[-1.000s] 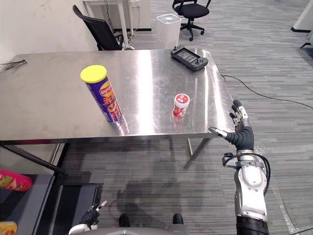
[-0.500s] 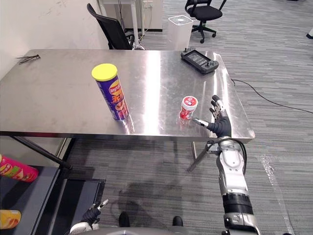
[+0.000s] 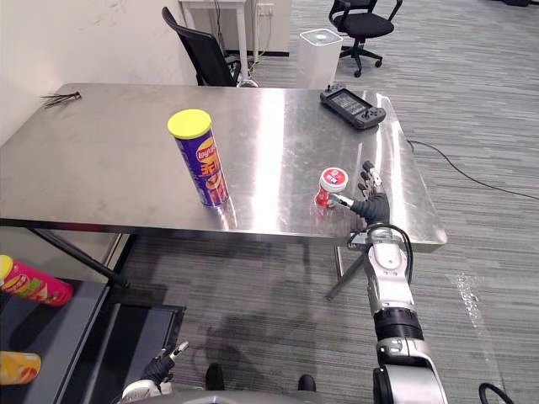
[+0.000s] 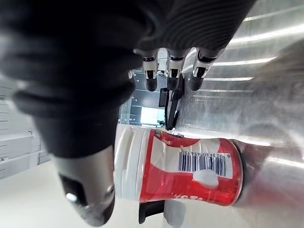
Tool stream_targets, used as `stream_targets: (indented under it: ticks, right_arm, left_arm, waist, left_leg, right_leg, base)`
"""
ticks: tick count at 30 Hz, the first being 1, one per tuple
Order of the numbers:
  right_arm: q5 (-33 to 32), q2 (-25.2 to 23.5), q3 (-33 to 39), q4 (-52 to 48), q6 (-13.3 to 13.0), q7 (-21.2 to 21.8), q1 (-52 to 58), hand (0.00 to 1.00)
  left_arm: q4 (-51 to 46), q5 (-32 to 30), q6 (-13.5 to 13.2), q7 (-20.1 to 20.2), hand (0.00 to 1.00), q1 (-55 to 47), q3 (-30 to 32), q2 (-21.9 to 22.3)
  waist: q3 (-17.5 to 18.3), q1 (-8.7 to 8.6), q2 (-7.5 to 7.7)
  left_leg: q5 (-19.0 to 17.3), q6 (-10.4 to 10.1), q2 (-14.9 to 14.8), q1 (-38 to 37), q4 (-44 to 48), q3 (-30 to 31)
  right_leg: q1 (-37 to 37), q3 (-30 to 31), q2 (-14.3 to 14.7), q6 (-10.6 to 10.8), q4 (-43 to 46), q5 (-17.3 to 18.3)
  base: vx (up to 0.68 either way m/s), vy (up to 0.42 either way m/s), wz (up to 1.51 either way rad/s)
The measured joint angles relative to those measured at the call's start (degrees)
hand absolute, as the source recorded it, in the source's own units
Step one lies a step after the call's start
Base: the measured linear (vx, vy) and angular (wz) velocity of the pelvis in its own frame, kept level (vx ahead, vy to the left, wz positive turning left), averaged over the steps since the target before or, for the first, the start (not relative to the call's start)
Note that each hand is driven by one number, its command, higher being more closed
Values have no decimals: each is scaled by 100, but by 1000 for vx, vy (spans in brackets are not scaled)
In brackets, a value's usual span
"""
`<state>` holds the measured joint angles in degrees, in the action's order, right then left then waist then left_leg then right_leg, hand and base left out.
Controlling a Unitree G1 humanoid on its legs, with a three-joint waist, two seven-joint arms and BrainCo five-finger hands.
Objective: Put the gum and the chips on the shelf.
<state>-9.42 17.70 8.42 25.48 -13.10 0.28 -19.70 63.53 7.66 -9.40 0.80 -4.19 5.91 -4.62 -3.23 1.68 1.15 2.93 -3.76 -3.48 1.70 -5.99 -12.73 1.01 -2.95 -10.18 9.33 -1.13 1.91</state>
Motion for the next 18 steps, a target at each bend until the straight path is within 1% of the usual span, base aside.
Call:
stream_targets:
  ticks: [1, 11, 12, 18]
  right_arm:
    - [2, -25, -1, 32, 31, 1, -46, 0]
    - [11, -141, -276, 32, 46, 29, -280, 0]
    - [11, -180, -281, 32, 46, 31, -282, 100]
    - [17, -308, -482, 17, 46, 37, -299, 100]
  left_arm:
    - [-12, 0, 0, 0, 0, 0, -6, 0]
    - [-36, -3, 1, -3, 0, 46, -108, -4]
    - [-36, -3, 1, -4, 0, 46, -108, -3]
    - [-80, -3, 2, -40, 0, 49, -107, -3]
  waist:
    - [-19, 2, -6]
    - [-137, 20, -15]
    - [-146, 31, -9]
    - [-186, 32, -11]
  left_leg:
    - [-3, -3, 0, -12, 0, 19]
    - [-16, -22, -2, -24, -1, 64]
    - [-21, -29, -4, -47, -1, 65]
    - [-26, -34, -13, -64, -1, 57]
  right_leg:
    - [-30, -23, 0, 0, -16, 0]
    - [-112, -90, 3, 0, -78, 0]
    - [-137, -95, 3, 0, -82, 0]
    - [-147, -87, 8, -1, -82, 2]
  base:
    - [13, -13, 7]
    - [6, -5, 2]
    - [0, 0, 0]
    - [0, 0, 0]
